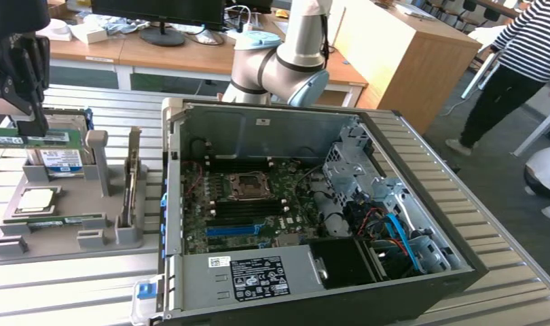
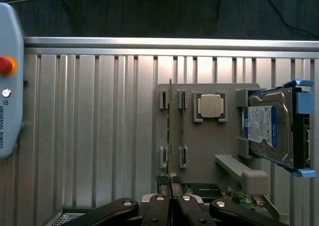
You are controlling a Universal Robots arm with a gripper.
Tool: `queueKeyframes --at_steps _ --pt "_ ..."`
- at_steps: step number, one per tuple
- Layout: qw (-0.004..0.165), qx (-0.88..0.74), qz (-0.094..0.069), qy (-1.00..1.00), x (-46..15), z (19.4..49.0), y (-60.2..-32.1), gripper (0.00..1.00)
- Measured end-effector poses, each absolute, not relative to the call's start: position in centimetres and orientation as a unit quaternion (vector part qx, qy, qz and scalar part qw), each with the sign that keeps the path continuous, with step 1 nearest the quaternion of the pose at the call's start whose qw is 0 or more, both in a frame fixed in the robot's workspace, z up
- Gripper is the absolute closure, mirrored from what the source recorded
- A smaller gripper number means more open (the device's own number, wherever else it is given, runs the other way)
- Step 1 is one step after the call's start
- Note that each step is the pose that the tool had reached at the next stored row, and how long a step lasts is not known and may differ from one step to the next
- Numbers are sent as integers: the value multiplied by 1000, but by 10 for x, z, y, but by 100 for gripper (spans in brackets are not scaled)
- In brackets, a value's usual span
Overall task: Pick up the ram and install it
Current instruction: 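Pick up the ram and move it above insertion slot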
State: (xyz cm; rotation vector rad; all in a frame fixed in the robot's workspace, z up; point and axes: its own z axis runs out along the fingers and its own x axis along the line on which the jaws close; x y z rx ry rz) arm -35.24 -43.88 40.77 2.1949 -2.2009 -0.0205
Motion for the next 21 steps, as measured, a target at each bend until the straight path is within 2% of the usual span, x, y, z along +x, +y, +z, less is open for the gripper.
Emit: queueKeyframes --at_steps 21 --pt "17 706 -7 -708 -349 421 -439 88"
